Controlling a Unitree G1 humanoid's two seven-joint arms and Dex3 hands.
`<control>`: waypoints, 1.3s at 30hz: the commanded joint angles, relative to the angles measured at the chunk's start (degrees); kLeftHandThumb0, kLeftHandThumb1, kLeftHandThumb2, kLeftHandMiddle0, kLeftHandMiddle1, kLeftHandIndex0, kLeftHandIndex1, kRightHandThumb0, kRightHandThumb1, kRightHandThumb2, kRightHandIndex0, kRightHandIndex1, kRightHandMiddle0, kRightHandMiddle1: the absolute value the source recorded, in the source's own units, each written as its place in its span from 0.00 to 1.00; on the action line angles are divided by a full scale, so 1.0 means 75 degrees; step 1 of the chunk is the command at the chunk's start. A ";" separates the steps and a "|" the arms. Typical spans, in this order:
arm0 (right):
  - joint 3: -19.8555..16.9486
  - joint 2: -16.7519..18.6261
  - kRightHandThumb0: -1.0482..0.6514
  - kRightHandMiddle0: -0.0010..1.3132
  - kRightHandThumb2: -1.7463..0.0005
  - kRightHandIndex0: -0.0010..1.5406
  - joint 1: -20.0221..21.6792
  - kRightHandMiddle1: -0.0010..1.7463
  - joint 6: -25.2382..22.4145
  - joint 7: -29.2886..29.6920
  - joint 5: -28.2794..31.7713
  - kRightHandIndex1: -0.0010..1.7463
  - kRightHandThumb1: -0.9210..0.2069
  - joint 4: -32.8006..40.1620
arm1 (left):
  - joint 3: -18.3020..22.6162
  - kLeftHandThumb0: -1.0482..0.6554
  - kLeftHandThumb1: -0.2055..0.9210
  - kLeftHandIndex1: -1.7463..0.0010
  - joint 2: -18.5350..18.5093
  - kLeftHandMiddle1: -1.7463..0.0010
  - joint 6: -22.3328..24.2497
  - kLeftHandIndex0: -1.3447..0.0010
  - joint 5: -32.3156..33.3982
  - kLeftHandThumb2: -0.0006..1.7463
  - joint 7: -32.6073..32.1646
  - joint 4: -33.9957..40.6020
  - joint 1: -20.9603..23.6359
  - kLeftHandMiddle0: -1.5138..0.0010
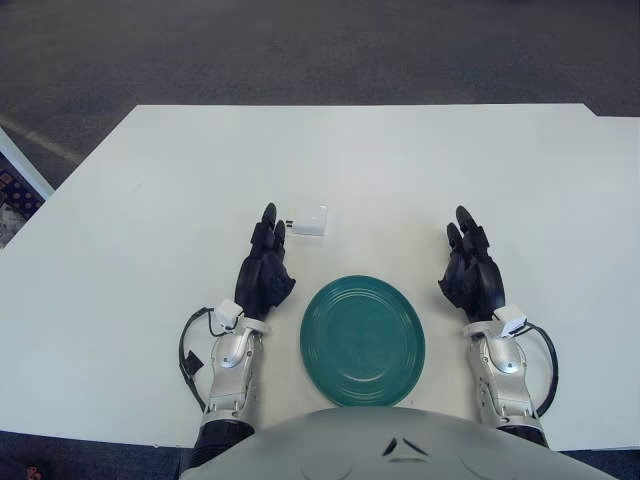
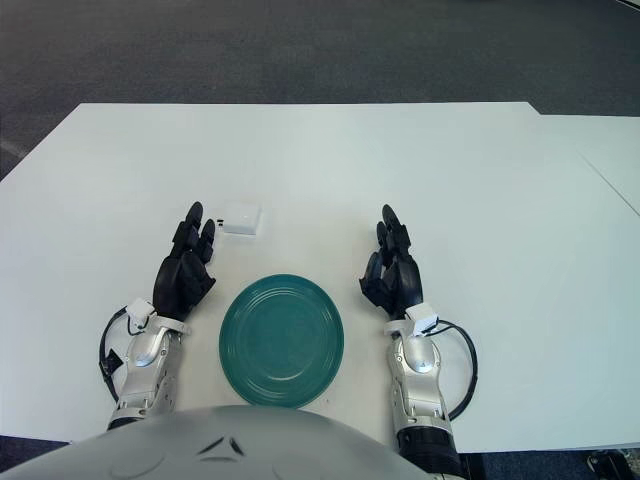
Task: Put the charger into the plate.
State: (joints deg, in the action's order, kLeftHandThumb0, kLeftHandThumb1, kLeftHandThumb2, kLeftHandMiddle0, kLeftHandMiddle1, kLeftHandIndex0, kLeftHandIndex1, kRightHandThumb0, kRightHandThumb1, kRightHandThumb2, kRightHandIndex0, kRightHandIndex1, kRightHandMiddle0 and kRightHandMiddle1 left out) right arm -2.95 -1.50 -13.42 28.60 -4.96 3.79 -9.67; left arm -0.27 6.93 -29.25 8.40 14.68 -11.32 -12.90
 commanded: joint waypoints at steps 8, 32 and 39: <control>-0.0023 0.0011 0.11 0.00 0.48 0.04 -0.0661 0.10 -0.0276 -0.0070 0.0041 0.00 0.00 -0.0493 | -0.0173 0.03 1.00 0.99 0.0636 1.00 -0.0074 1.00 0.0188 0.57 -0.0284 -0.1061 -0.0638 1.00; 0.0020 0.0108 0.12 0.00 0.49 0.05 -0.0653 0.12 -0.0290 0.0089 -0.0104 0.00 0.00 -0.0516 | -0.0026 0.05 1.00 0.99 0.0556 1.00 -0.0238 1.00 0.0228 0.53 -0.0391 -0.1261 -0.0462 1.00; 0.0058 0.0163 0.12 0.00 0.48 0.05 -0.0573 0.12 -0.0272 0.0200 -0.0194 0.00 0.00 -0.0636 | 0.0390 0.05 1.00 0.98 -0.0587 1.00 -0.0403 1.00 -0.1486 0.55 -0.1449 -0.0642 0.0505 1.00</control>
State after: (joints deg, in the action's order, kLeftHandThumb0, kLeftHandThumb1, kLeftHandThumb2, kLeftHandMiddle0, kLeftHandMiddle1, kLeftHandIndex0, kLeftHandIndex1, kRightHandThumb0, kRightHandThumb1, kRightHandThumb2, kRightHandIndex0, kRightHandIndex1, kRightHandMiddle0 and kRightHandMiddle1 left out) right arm -2.70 -1.08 -14.10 28.75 -4.17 3.33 -9.24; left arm 0.67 6.06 -31.33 4.17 8.65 -13.54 -9.78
